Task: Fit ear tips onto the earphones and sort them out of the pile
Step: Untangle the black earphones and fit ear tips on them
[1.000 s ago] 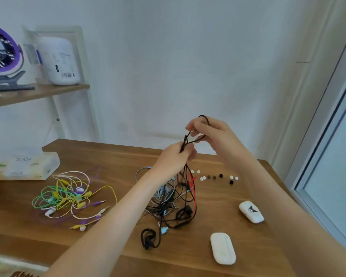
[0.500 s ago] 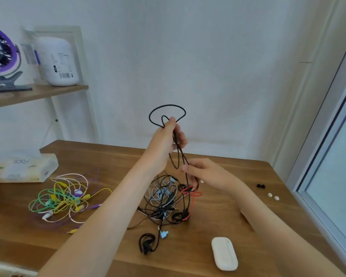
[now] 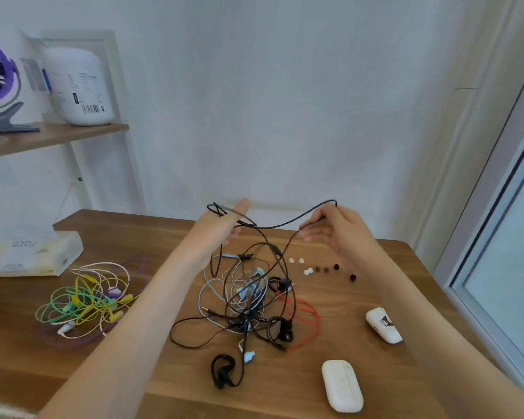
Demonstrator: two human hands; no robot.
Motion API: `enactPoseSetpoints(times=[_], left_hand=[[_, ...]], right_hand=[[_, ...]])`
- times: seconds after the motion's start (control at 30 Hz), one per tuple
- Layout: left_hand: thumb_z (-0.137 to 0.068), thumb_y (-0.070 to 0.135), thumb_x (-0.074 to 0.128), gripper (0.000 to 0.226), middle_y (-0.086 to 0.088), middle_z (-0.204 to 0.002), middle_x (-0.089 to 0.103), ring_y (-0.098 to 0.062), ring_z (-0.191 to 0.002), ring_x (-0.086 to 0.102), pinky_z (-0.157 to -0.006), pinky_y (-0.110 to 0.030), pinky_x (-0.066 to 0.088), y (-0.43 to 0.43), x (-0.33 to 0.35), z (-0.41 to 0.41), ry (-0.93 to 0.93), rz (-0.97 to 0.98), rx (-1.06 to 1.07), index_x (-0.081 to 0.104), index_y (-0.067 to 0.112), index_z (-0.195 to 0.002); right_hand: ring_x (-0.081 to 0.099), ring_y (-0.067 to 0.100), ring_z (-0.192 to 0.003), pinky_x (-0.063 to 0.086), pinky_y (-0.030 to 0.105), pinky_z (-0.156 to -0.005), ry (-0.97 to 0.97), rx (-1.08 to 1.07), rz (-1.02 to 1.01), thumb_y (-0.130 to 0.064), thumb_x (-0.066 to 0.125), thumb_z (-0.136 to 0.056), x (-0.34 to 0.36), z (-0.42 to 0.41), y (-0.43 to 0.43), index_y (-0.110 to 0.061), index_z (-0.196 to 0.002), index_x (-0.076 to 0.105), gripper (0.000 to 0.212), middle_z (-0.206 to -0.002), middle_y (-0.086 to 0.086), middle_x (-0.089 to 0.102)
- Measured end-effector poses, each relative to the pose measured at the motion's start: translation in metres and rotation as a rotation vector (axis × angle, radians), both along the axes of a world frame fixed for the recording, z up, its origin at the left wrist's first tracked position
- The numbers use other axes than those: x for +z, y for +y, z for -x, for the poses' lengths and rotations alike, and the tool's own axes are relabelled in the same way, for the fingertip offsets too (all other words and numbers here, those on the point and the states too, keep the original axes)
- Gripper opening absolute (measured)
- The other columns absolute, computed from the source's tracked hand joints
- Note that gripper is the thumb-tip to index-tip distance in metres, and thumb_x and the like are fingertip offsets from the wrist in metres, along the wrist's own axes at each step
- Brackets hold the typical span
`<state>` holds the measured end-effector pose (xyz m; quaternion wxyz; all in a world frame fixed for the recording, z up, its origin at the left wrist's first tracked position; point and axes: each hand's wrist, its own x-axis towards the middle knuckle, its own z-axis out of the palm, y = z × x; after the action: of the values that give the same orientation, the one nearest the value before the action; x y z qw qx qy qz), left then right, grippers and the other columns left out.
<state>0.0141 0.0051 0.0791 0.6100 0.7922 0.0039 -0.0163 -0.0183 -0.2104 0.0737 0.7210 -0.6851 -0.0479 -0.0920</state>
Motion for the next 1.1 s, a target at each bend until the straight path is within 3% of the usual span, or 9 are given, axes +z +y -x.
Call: enactPoseSetpoints(times=[0.2,0.3,0.4,0.57,0.67,0.77,0.9,1.0,1.1], left_hand=[[-0.096,0.043,0.05,0.028,-0.001,-0.105,0.064,-0.014,-0.102,0.059,-0.104,-0.038,0.042,-0.003,0.003,0.006,0.071,-0.2,-0.126,0.057,0.019,-0.109],[-0.1,0.024,0.045,0.024,-0.008,-0.102,0.07,-0.015,-0.091,0.064,-0.094,-0.033,0.049,-0.006,0.008,0.011,0.038,-0.067,-0.159,0.062,0.008,-0.092],[-0.101,0.015,0.039,0.029,-0.014,-0.08,0.072,-0.023,-0.077,0.069,-0.079,-0.033,0.057,-0.013,0.014,0.015,0.035,0.234,-0.274,0.047,0.009,-0.074],[-0.105,0.025,0.033,0.037,-0.012,-0.068,0.063,-0.026,-0.07,0.065,-0.071,-0.034,0.057,-0.036,0.022,0.018,-0.045,0.531,-0.247,0.044,0.011,-0.072],[-0.105,0.025,0.029,0.037,-0.003,-0.054,0.062,-0.018,-0.054,0.064,-0.059,-0.028,0.057,-0.043,0.025,0.017,-0.138,0.592,-0.228,0.041,0.012,-0.073],[-0.106,0.027,0.027,0.038,0.003,-0.042,0.042,-0.013,-0.032,0.041,-0.037,-0.017,0.038,-0.037,0.029,0.013,-0.13,0.606,-0.132,0.038,0.015,-0.071],[-0.106,0.029,0.026,0.039,0.006,-0.04,0.031,-0.008,-0.029,0.021,-0.034,-0.013,0.022,-0.019,0.027,0.003,-0.248,0.601,-0.012,0.038,0.017,-0.071],[-0.105,0.029,0.026,0.037,0.007,-0.041,0.028,-0.008,-0.031,0.017,-0.035,-0.012,0.017,-0.012,0.026,-0.002,-0.321,0.562,0.064,0.037,0.018,-0.071],[-0.104,0.026,0.028,0.035,0.007,-0.043,0.023,-0.007,-0.031,0.015,-0.037,-0.01,0.012,-0.006,0.026,-0.003,-0.34,0.549,0.134,0.035,0.019,-0.07]], right_hand=[[0.07,0.025,-0.076,0.057,0.029,-0.071,-0.221,0.127,-0.304,-0.016,0.033,-0.104,0.036,0.007,0.011,-0.005,-0.083,0.053,0.03,-0.081,0.015,0.069],[0.06,0.017,-0.065,0.051,0.027,-0.066,-0.263,0.043,-0.075,-0.014,0.038,-0.103,0.037,0.005,0.012,-0.008,-0.078,0.057,0.032,-0.073,0.008,0.062],[0.059,0.015,-0.073,0.048,0.029,-0.073,-0.135,0.006,0.303,-0.022,0.042,-0.1,0.027,0.003,0.017,-0.011,-0.083,0.063,0.029,-0.079,0.003,0.062],[0.058,-0.015,-0.101,0.042,0.003,-0.081,0.034,0.402,0.376,-0.039,0.051,-0.095,-0.005,0.01,0.036,-0.028,-0.122,0.059,0.031,-0.11,-0.027,0.063],[0.066,0.012,-0.095,0.045,0.027,-0.093,0.032,0.475,0.43,-0.04,0.06,-0.09,-0.02,0.011,0.036,-0.014,-0.081,0.068,0.028,-0.089,-0.005,0.07],[0.065,0.031,-0.082,0.05,0.04,-0.091,0.076,0.553,0.169,-0.031,0.064,-0.087,-0.021,0.015,0.024,-0.011,-0.062,0.054,0.034,-0.066,0.009,0.062],[0.062,0.024,-0.061,0.055,0.033,-0.079,0.061,0.428,0.403,-0.023,0.067,-0.086,-0.016,0.017,-0.004,-0.006,-0.069,0.051,0.029,-0.054,0.008,0.052],[0.068,0.02,-0.067,0.051,0.039,-0.083,0.064,0.254,0.657,-0.017,0.066,-0.088,-0.017,0.013,-0.014,-0.009,-0.077,0.047,0.023,-0.067,0.009,0.057],[0.064,0.011,-0.053,0.055,0.034,-0.063,0.03,0.077,0.733,-0.011,0.059,-0.089,-0.016,0.014,-0.016,-0.013,-0.08,0.046,0.016,-0.082,0.014,0.066]])
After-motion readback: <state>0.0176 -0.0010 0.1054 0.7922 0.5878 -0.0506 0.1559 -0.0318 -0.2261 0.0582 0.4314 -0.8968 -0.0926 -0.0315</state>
